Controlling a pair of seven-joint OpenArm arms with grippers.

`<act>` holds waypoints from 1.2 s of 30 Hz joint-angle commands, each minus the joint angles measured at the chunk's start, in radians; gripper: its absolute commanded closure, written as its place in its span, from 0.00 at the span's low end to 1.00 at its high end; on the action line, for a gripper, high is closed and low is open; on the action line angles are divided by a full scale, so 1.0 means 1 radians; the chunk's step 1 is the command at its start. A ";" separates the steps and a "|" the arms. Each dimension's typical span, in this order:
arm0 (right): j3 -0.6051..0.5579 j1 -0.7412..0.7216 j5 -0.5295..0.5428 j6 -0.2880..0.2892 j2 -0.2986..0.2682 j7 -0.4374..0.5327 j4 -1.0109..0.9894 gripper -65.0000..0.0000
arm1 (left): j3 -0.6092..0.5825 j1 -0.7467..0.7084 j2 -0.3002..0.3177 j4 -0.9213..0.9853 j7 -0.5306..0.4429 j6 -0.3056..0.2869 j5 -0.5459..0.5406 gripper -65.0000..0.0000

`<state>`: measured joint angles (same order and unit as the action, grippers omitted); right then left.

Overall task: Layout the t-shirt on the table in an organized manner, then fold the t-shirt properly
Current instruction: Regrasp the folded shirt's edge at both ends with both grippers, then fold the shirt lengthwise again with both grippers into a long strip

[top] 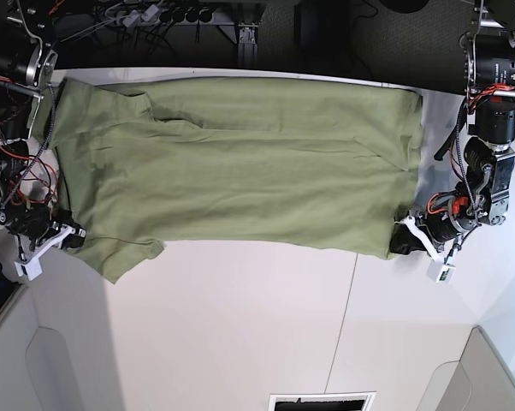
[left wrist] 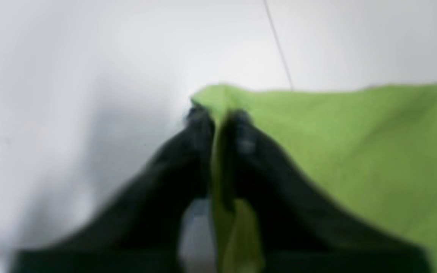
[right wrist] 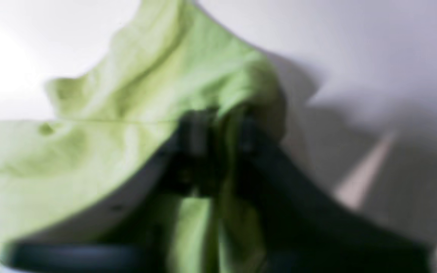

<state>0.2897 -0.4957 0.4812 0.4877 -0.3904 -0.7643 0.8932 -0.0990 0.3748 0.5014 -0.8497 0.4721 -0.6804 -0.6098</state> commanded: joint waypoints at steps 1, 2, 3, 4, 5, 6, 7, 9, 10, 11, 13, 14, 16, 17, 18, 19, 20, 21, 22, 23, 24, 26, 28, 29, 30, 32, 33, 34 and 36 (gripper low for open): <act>0.002 -0.027 0.021 0.014 -0.017 0.016 0.026 1.00 | 0.002 0.028 0.020 -0.014 0.026 -0.018 -0.014 1.00; 0.002 -0.027 0.021 0.014 -0.017 0.015 0.029 1.00 | 0.002 0.033 0.025 -0.019 0.061 -0.018 -0.041 1.00; 0.003 -0.027 0.021 0.014 -0.017 0.007 0.034 1.00 | 0.002 0.035 0.031 -0.027 0.109 -0.018 -0.085 1.00; 0.003 -0.027 0.022 0.014 -0.019 -0.006 0.039 1.00 | 0.002 0.035 0.037 -0.040 0.169 -0.018 -0.131 1.00; 0.003 -0.027 0.035 0.015 -0.023 -0.027 0.045 1.00 | 0.002 0.034 0.047 -0.061 0.233 -0.018 -0.179 1.00; 0.003 -0.027 0.060 0.026 -0.028 -0.057 0.051 1.00 | 0.002 0.031 0.060 -0.089 0.290 -0.018 -0.240 1.00; 0.003 -0.027 0.091 0.055 -0.035 -0.090 0.058 1.00 | 0.002 0.023 0.076 -0.118 0.336 -0.018 -0.298 1.00; 0.003 -0.021 0.162 0.085 -0.052 -0.145 0.082 1.00 | 0.002 0.003 0.112 -0.185 0.406 -0.018 -0.405 1.00; 0.003 -0.011 0.193 0.086 -0.063 -0.161 0.102 1.00 | 0.002 -0.010 0.130 -0.220 0.437 -0.018 -0.449 1.00; 0.003 0.002 0.220 0.086 -0.073 -0.170 0.129 1.00 | 0.002 -0.024 0.150 -0.256 0.467 -0.018 -0.485 1.00; 0.004 0.037 0.251 0.085 -0.095 -0.183 0.195 1.00 | 0.002 -0.056 0.184 -0.327 0.522 -0.018 -0.537 1.00; 0.004 0.057 0.261 0.085 -0.103 -0.193 0.235 1.00 | 0.002 -0.077 0.204 -0.364 0.541 -0.018 -0.558 1.00; 0.005 0.104 0.287 0.086 -0.120 -0.222 0.317 1.00 | 0.002 -0.125 0.244 -0.433 0.554 -0.018 -0.588 1.00; 0.005 0.132 0.298 0.085 -0.129 -0.233 0.357 1.00 | 0.002 -0.149 0.262 -0.464 0.557 -0.018 -0.600 1.00; 0.006 0.158 0.301 0.085 -0.134 -0.240 0.398 1.00 | 0.002 -0.172 0.282 -0.495 0.561 -0.018 -0.610 1.00; 0.006 0.187 0.303 0.085 -0.143 -0.240 0.434 1.00 | 0.002 -0.195 0.298 -0.523 0.565 -0.018 -0.613 1.00; 0.006 0.214 0.305 0.085 -0.153 -0.239 0.465 1.00 | 0.002 -0.216 0.314 -0.549 0.568 -0.018 -0.613 1.00; 0.006 0.243 0.305 0.085 -0.163 -0.239 0.492 1.00 | 0.002 -0.237 0.330 -0.570 0.569 -0.018 -0.613 1.00; 0.007 0.270 0.305 0.085 -0.174 -0.239 0.516 1.00 | 0.002 -0.256 0.344 -0.586 0.569 -0.018 -0.613 1.00; 0.008 0.298 0.305 0.085 -0.182 -0.238 0.536 1.00 | 0.002 -0.272 0.356 -0.594 0.569 -0.018 -0.613 1.00; 0.008 0.323 0.305 0.085 -0.190 -0.238 0.554 1.00 | 0.002 -0.288 0.365 -0.595 0.569 -0.018 -0.613 1.00; 0.008 0.367 0.304 0.085 -0.197 -0.235 0.575 1.00 | 0.002 -0.317 0.375 -0.595 0.578 -0.018 -0.613 1.00; 0.008 0.399 0.304 0.085 -0.196 -0.231 0.581 1.00 | 0.002 -0.346 0.378 -0.595 0.583 -0.018 -0.613 1.00; 0.008 0.412 0.304 0.085 -0.195 -0.227 0.581 1.00 | 0.002 -0.360 0.377 -0.595 0.583 -0.018 -0.613 1.00; 0.008 0.423 0.304 0.085 -0.194 -0.225 0.581 1.00 | 0.002 -0.374 0.376 -0.595 0.583 -0.018 -0.613 1.00; 0.007 0.443 0.304 0.085 -0.193 -0.224 0.581 1.00 | 0.002 -0.395 0.374 -0.595 0.583 -0.018 -0.613 1.00; 0.007 0.449 0.302 0.085 -0.193 -0.226 0.580 1.00 | 0.002 -0.406 0.373 -0.595 0.583 -0.018 -0.613 1.00; 0.007 0.459 0.295 0.085 -0.194 -0.227 0.580 1.00 | 0.002 -0.414 0.371 -0.595 0.583 -0.018 -0.614 1.00; 0.007 0.470 0.273 0.085 -0.193 -0.228 0.580 0.97 | 0.002 -0.427 0.366 -0.595 0.577 -0.018 -0.613 0.99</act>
<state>0.2882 -0.0128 0.7422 0.5694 -0.5625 -1.0088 1.4586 -0.1074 -0.0643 0.8448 -1.4334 1.0592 -0.6891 -1.2057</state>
